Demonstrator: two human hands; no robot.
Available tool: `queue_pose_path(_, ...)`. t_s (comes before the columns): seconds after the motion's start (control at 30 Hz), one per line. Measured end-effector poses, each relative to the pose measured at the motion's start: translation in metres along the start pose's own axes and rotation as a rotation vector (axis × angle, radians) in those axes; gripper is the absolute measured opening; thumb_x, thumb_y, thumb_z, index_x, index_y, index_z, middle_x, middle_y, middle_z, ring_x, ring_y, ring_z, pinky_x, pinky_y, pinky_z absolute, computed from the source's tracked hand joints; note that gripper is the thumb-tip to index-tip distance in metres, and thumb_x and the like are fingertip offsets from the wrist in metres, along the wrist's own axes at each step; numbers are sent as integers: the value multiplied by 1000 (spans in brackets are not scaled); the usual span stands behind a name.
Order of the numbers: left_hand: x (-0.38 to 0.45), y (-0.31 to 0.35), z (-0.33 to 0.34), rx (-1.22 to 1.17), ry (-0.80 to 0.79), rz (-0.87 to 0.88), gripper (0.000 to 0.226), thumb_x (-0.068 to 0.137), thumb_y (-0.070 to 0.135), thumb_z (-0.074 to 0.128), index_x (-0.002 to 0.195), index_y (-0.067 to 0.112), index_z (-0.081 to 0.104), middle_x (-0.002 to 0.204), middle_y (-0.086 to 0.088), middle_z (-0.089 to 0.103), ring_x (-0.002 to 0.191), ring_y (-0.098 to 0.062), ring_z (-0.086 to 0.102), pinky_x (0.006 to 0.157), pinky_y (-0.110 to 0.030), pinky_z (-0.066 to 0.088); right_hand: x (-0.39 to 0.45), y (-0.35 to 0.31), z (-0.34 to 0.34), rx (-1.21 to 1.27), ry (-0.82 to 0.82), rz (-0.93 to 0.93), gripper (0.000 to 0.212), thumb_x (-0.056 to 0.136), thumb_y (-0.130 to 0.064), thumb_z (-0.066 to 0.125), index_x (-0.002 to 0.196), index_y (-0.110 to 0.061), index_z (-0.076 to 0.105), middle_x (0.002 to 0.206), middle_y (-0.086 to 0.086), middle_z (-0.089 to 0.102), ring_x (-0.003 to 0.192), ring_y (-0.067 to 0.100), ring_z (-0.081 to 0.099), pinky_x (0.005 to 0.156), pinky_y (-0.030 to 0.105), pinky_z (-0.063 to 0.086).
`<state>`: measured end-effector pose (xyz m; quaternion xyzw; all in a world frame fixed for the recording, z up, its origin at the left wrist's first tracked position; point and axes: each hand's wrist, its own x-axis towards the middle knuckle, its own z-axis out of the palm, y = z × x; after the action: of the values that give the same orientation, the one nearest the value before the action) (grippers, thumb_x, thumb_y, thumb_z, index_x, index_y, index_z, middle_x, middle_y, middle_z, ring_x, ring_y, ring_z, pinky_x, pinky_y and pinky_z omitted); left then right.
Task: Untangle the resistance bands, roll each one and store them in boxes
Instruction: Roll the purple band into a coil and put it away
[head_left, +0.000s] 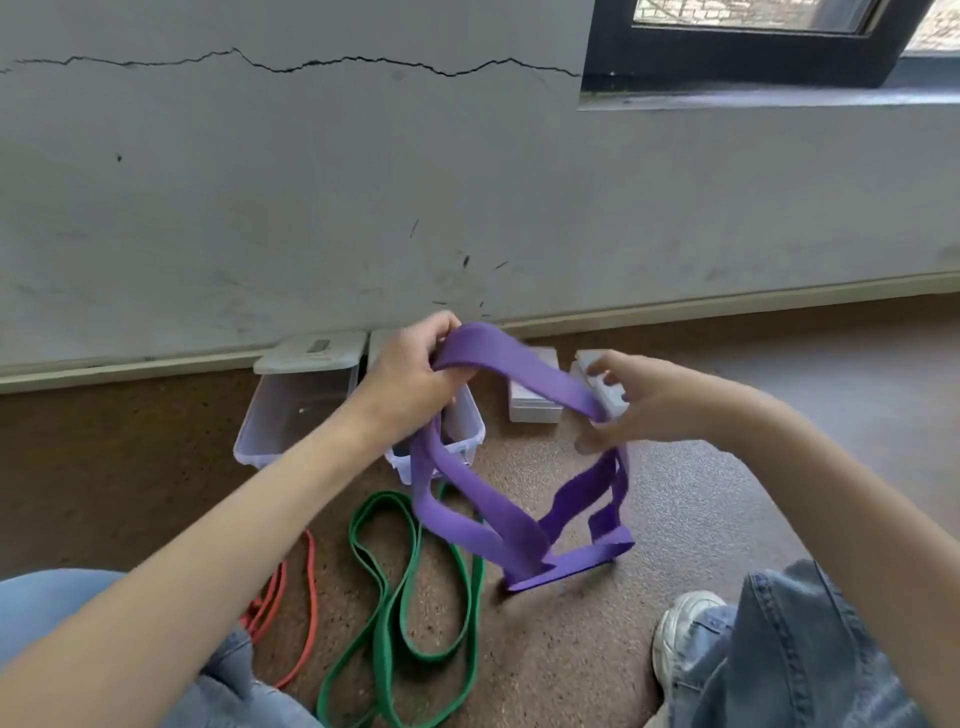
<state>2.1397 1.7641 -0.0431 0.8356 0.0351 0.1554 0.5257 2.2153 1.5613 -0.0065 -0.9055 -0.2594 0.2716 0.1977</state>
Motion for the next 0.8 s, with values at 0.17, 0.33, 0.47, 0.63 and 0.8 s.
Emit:
queue_pose_path(0.17, -8, 13, 27, 338, -167, 48, 31, 72, 8, 65, 63, 26, 41, 60, 9, 46, 56, -9, 42, 50, -19, 31, 5, -24, 32, 49, 67, -340, 46, 67, -27, 81, 104, -19, 54, 92, -4, 62, 85, 14, 58, 71, 21, 45)
queue_pose_path(0.33, -13, -13, 23, 309, -176, 89, 29, 77, 13, 65, 69, 28, 42, 62, 9, 48, 56, -4, 44, 54, -14, 33, 9, -28, 33, -9, 314, -382, 25, 72, -21, 69, 60, -17, 48, 55, -4, 45, 51, 7, 38, 49, 18, 29)
queue_pose_path(0.47, -34, -54, 30, 313, -265, -21, 33, 76, 4, 60, 66, 28, 40, 62, 9, 45, 55, -6, 40, 62, -29, 35, -2, -33, 17, 515, 350, -504, 16, 68, -11, 63, 77, 2, 57, 67, 20, 59, 57, 11, 53, 52, 19, 38)
queue_pose_path(0.63, -13, -49, -1, 81, -46, -132, 20, 83, 11, 51, 68, 20, 41, 56, 6, 55, 61, -20, 58, 70, -38, 49, 8, -6, 6, 98, 187, -195, 12, 76, -18, 70, 81, -10, 63, 78, 8, 65, 79, 28, 63, 71, 36, 47)
queue_pose_path(0.8, -12, -15, 10, 305, -224, 80, 25, 76, 23, 62, 65, 27, 41, 53, 9, 47, 50, -6, 42, 51, -17, 34, 14, -15, 31, 174, -99, -186, 68, 69, -25, 81, 128, -21, 46, 123, -5, 54, 109, 13, 54, 90, 28, 48)
